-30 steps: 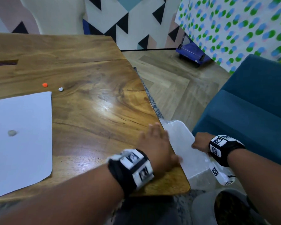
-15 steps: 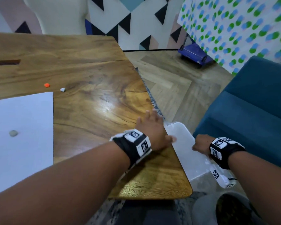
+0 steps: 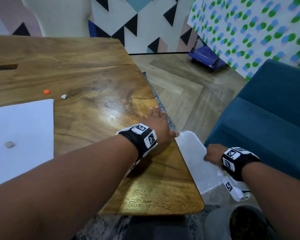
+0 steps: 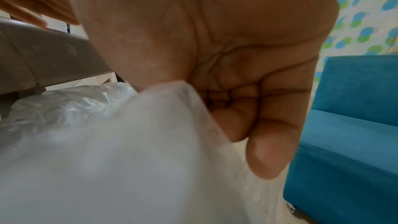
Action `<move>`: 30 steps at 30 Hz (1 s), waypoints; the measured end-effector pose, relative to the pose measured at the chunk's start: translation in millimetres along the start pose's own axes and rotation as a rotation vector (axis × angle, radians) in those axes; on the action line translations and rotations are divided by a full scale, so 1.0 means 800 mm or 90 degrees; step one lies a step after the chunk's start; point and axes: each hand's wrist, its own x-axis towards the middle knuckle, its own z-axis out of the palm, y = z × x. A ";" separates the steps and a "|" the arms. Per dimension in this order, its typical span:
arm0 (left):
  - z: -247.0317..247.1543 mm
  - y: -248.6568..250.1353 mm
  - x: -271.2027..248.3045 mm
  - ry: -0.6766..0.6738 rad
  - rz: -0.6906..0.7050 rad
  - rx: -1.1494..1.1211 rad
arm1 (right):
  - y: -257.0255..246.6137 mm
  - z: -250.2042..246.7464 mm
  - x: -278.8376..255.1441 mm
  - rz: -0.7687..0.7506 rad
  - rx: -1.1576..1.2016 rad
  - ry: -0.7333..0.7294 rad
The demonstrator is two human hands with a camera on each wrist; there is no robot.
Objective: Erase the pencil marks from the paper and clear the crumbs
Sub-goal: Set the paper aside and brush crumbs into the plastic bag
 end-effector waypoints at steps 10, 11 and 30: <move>0.002 -0.025 -0.016 0.007 0.058 0.026 | 0.009 0.013 0.009 -0.002 0.031 -0.012; 0.002 -0.042 -0.013 0.008 -0.027 0.041 | 0.010 0.016 0.009 0.002 0.036 -0.012; 0.012 -0.044 -0.030 -0.169 0.006 0.157 | 0.046 0.212 0.100 0.116 0.210 -0.137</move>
